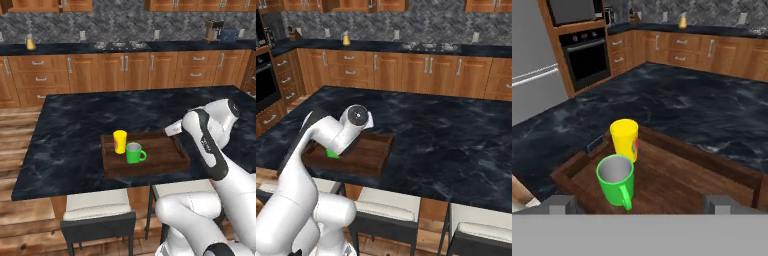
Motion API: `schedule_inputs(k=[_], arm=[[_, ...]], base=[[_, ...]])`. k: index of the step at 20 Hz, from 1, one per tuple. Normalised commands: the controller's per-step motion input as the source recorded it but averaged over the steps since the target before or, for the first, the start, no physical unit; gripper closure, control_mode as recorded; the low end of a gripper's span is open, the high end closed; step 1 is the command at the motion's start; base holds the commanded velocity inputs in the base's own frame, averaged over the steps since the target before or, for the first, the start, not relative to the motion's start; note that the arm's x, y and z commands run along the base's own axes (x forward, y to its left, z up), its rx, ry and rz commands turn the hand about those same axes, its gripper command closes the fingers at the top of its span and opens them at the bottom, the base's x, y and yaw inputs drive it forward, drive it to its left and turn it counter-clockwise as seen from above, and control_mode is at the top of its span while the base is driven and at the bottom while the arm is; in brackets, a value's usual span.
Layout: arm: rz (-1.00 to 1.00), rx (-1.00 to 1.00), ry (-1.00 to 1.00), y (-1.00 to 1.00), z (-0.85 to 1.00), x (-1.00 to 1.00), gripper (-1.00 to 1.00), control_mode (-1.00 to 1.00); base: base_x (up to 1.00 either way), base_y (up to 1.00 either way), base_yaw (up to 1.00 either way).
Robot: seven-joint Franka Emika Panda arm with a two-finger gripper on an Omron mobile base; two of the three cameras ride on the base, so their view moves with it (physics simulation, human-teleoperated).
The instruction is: There is a tray on the dining counter. Grab the cup, mug, and pitcher and place them on the tray. The pitcher may be placed next to the tray if it cannot fit the tray.
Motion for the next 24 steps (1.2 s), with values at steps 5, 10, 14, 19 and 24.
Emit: schedule_inputs(k=[5,10,14,19,24], arm=[[-0.57,-0.04,0.0,-0.36,0.28,-0.36,-1.0,-1.0],[-0.56,-0.03,0.05,-0.4,0.37,-0.36,-1.0,-1.0],[-0.53,-0.03,0.1,-0.12,0.56,-0.21,-1.0,-1.0],[-0.1,-0.01,0.0,0.02,0.74,-0.48,-1.0,-1.0],[0.2,0.06,0.0,0.03,0.4,-1.0,-1.0,-1.0]], base=[[0.0,0.0,0.0],[0.0,0.0,0.0],[0.0,0.0,0.0],[0.0,0.0,0.0],[0.0,0.0,0.0]])
